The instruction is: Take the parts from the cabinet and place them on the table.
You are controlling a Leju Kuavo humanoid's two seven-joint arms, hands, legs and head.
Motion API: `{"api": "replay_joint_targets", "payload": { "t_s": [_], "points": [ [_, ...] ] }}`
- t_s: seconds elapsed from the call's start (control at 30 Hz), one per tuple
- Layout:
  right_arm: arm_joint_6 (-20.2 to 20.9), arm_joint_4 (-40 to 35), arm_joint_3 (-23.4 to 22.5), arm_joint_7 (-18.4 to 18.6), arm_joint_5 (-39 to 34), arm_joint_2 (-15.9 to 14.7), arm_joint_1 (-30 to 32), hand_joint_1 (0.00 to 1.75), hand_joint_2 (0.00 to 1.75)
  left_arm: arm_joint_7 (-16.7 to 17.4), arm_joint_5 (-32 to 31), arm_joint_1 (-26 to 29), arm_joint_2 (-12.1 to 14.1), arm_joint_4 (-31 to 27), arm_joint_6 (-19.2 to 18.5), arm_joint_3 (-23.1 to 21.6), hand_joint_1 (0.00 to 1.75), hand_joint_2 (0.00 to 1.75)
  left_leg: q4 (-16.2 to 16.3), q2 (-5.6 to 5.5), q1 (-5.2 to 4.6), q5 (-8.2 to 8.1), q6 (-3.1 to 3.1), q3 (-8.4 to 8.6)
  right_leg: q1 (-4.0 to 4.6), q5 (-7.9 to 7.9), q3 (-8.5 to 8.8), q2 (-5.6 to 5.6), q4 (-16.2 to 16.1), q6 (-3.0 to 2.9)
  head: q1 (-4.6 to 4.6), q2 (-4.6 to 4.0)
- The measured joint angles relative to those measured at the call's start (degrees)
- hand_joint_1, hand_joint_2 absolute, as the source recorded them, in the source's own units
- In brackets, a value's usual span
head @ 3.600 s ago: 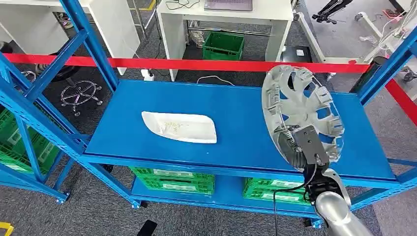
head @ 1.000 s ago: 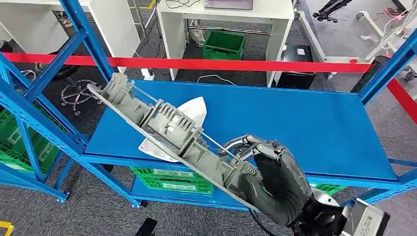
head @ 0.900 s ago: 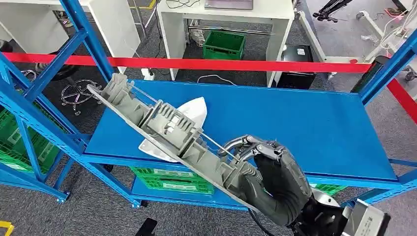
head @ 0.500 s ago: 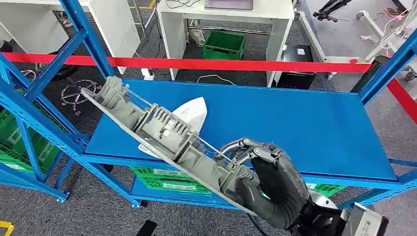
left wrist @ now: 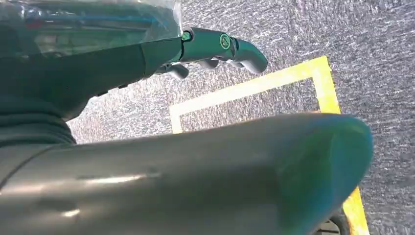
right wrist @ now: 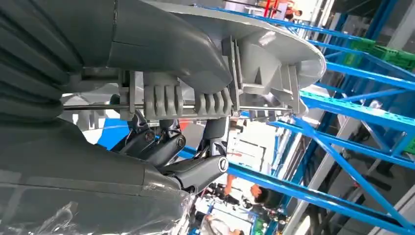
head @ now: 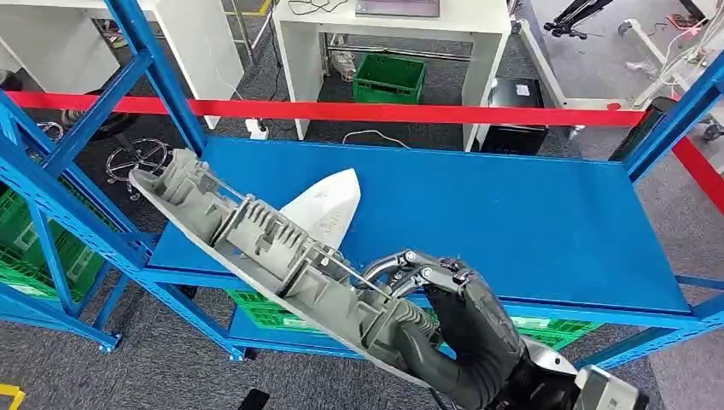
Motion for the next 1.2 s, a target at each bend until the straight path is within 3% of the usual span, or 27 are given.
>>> {"api": "replay_joint_targets", "payload": {
  "t_s": [0.1, 0.17, 0.2, 0.27, 0.3, 0.37, 0.43, 0.5, 0.53, 0.57, 0.67, 0.7, 0.73, 0.8, 0.83, 0.87, 0.9, 0.93, 0.97, 1.0, 1.03, 1.07, 1.13, 1.2],
  "points": [
    [-0.5, 0.0, 0.5, 0.4, 0.5, 0.2, 0.0, 1.75, 1.75, 0.1, 0.1, 0.0, 0.2, 0.0, -0.1, 0.0, 0.00, 1.75, 0.1, 0.00, -0.31, 0.08, 0.41, -0.04, -0.30, 0.19, 0.02, 0.00, -0.1, 0.44, -0.02, 0.00],
    [-1.1, -0.2, 0.5, 0.7, 1.1, 0.2, 0.1, 1.75, 1.75, 0.3, 0.1, 0.0, 0.3, 0.0, 0.0, 0.0, 0.00, 1.75, -0.6, 0.01, -0.32, 0.69, 1.23, -0.06, -0.25, 0.62, 0.31, 0.02, -0.8, 1.08, -0.13, 0.00],
    [-1.3, -0.3, 0.5, 0.9, 1.1, 0.2, 0.2, 1.75, 1.75, 0.3, 0.1, 0.0, 0.2, 0.0, 0.1, 0.0, 0.00, 1.75, -1.7, 0.13, 0.46, 1.49, 1.37, 1.01, -0.19, 0.13, 0.12, -0.05, -0.5, 1.17, -0.02, 0.00],
    [-1.5, -0.5, 0.5, 0.9, 1.2, 0.2, 0.2, 1.75, 1.75, 0.3, 0.1, 0.0, 0.2, 0.0, 0.2, 0.0, 0.00, 1.75, -2.2, 0.26, 0.50, 1.94, 1.76, 0.91, 0.00, -3.34, -2.12, 0.01, 4.6, 1.55, 0.30, 0.00],
    [-1.5, -0.5, 0.5, 0.9, 1.2, 0.2, 0.3, 1.75, 1.75, 0.4, 0.1, 0.0, 0.2, 0.0, 0.2, 0.0, 0.00, 1.75, -2.2, 0.26, 0.53, 1.91, 1.75, 0.85, -0.16, -5.72, -4.51, 0.00, 10.0, 1.74, 0.46, 0.00],
    [-1.5, -0.4, 0.6, 0.9, 1.2, 0.2, 0.6, 1.75, 1.75, 0.4, 0.1, 0.1, 0.2, 0.0, 0.2, 0.0, 0.00, 1.75, -2.0, 0.27, 0.60, 1.89, 1.68, 0.84, -0.43, -7.06, -7.63, -0.05, 16.2, 2.06, 0.50, 0.00],
    [-1.6, -0.5, 0.7, 1.0, 1.2, 0.1, 0.7, 1.75, 1.75, 0.4, 0.1, 0.1, 0.2, 0.0, 0.3, 0.0, 0.00, 1.75, -1.6, 0.20, 0.78, 1.52, 1.30, 0.88, -0.64, -3.90, -6.44, -0.11, 13.2, 2.18, 0.59, 0.00],
    [-2.2, -0.5, 0.7, 1.3, 1.5, 0.1, 0.7, 1.75, 1.75, 0.4, -0.1, 0.1, 0.1, 0.0, 0.7, 0.0, 0.00, 1.75, -0.6, 0.03, 1.03, 0.60, 0.53, 1.01, -0.81, 1.67, -1.91, -0.20, 3.0, 2.16, 0.65, 0.00],
    [-2.5, -0.5, 0.7, 1.4, 1.6, 0.1, 0.7, 1.75, 1.75, 0.4, -0.2, 0.0, 0.1, 0.0, 0.7, 0.0, 0.00, 1.75, -0.4, 0.02, 0.88, 0.19, 0.08, 0.57, -0.55, 0.05, -0.81, -0.13, 2.0, 1.82, 0.74, 0.00],
    [-2.6, -0.7, 0.7, 1.5, 1.7, 0.0, 1.0, 1.75, 1.75, 0.5, -0.2, 0.0, 0.0, -0.1, 0.8, 0.0, 0.00, 1.75, 0.0, 0.00, 0.79, -0.01, -0.30, -0.18, -0.31, 0.48, -0.91, 0.07, 1.7, 1.26, 0.87, 0.00],
    [-3.1, -1.0, 0.8, 1.7, 2.0, -0.1, 1.2, 1.75, 1.75, 0.5, -0.5, 0.0, 0.0, -0.2, 0.9, 0.0, 0.00, 1.75, 0.2, 0.06, 0.87, 0.16, -0.95, -0.03, -0.23, -0.30, -1.41, 0.11, 1.3, 0.01, 0.65, 0.00],
    [-3.2, -1.0, 0.8, 1.8, 2.1, -0.1, 1.2, 1.75, 1.75, 0.5, -0.6, 0.0, 0.0, -0.2, 1.0, 0.0, 0.00, 1.75, 0.3, 0.06, 0.93, -0.36, -1.28, -0.07, -0.60, -0.14, -1.39, 0.02, 0.9, -0.46, 0.61, 0.00],
    [-3.3, -1.1, 0.8, 1.9, 2.2, -0.1, 1.2, 1.75, 1.75, 0.5, -0.6, 0.0, 0.0, -0.2, 1.0, 0.0, 0.00, 1.75, 1.4, 0.11, 0.98, -1.82, -1.47, -0.71, -0.57, -0.01, -1.41, -0.01, 0.8, -0.83, 0.42, 0.00],
    [-3.5, -1.2, 0.8, 1.9, 2.2, -0.1, 1.2, 1.75, 1.75, 0.6, -0.6, 0.0, -0.1, -0.3, 1.1, 0.0, 0.00, 1.75, 7.5, 0.12, 0.98, -5.92, -1.59, -2.90, -0.42, 0.20, -1.66, -0.08, 0.8, -1.32, -0.26, 0.00],
    [-3.6, -1.3, 0.8, 2.0, 2.2, -0.1, 1.3, 1.75, 1.75, 0.6, -0.6, 0.0, -0.1, -0.4, 1.2, 0.0, 0.00, 1.75, 13.5, 0.12, 0.97, -8.62, -1.66, -5.23, -0.14, 0.37, -1.89, -0.15, 0.8, -1.59, -0.50, 0.00],
    [-3.6, -1.4, 0.8, 2.1, 2.2, -0.1, 1.4, 1.75, 1.75, 0.6, -0.6, 0.0, 0.0, -0.5, 1.3, 0.0, 0.00, 1.75, 17.0, 0.12, 0.96, -9.67, -1.63, -6.57, 0.08, 0.53, -2.12, -0.17, 0.8, -1.82, -0.63, 0.00],
    [-3.6, -1.4, 0.8, 2.2, 2.2, -0.2, 1.5, 1.75, 1.75, 0.6, -0.6, 0.1, 0.0, -0.5, 1.4, 0.0, 0.00, 1.75, 17.7, 0.12, 0.91, -9.17, -1.45, -6.72, 0.30, 0.70, -2.31, -0.16, 0.9, -2.00, -0.70, 0.00],
    [-3.6, -1.4, 0.8, 2.3, 2.2, -0.2, 1.6, 1.75, 1.75, 0.6, -0.6, 0.0, 0.0, -0.5, 1.4, -0.1, 0.00, 1.75, 16.0, 0.11, 0.81, -7.36, -1.16, -5.80, 0.46, 0.91, -2.51, -0.14, 0.9, -2.07, -0.79, 0.00],
    [-3.7, -1.4, 0.8, 2.3, 2.2, -0.2, 1.6, 1.75, 1.75, 0.6, -0.6, 0.0, 0.0, -0.6, 1.5, -0.1, 0.00, 1.75, 12.3, 0.11, 0.68, -4.90, -0.73, -3.98, 0.61, 1.15, -2.70, -0.07, 0.9, -2.04, -0.85, 0.00],
    [-3.7, -1.4, 0.8, 2.3, 2.3, -0.3, 1.6, 1.75, 1.75, 0.6, -0.6, 0.0, 0.0, -0.6, 1.6, -0.1, 0.00, 1.75, 6.6, 0.11, 0.47, -2.12, -0.17, -1.19, 0.77, 1.43, -2.87, 0.02, 0.9, -1.98, -1.00, 0.00],
    [-3.7, -1.4, 0.8, 2.3, 2.3, -0.3, 1.6, 1.75, 1.75, 0.5, -0.6, -0.1, 0.1, -0.7, 1.7, -0.1, 0.00, 1.75, 1.8, 0.09, 0.12, -1.20, 0.52, 1.19, 0.72, 1.73, -2.96, 0.00, 0.9, -1.90, -1.12, 0.00],
    [-3.7, -1.5, 0.8, 2.3, 2.3, -0.3, 1.5, 1.75, 1.75, 0.5, -0.6, -0.2, 0.1, -0.8, 1.7, -0.1, 0.00, 1.75, 0.3, 0.10, -0.02, -1.69, 0.72, 1.89, 1.01, 2.09, -3.18, 0.01, 0.9, -1.49, -1.03, 0.00],
    [-3.8, -1.5, 0.8, 2.3, 2.3, -0.3, 1.6, 1.75, 1.75, 0.4, -0.6, -0.2, 0.1, -1.0, 1.7, -0.1, 0.00, 1.75, 0.2, 0.04, -0.37, -1.13, 0.82, 1.14, 0.64, 2.99, -3.41, -0.10, 0.7, -0.84, -1.07, 0.00],
    [-3.8, -1.6, 0.7, 2.3, 2.3, -0.3, 1.6, 1.75, 1.75, 0.3, -0.5, 0.0, 0.1, -1.0, 1.7, -0.1, 0.00, 1.75, -0.5, 0.12, -0.38, 0.23, 1.43, 0.58, 0.71, 4.15, -3.41, 0.01, 0.0, 0.01, -1.05, 0.00]
  ]
}}
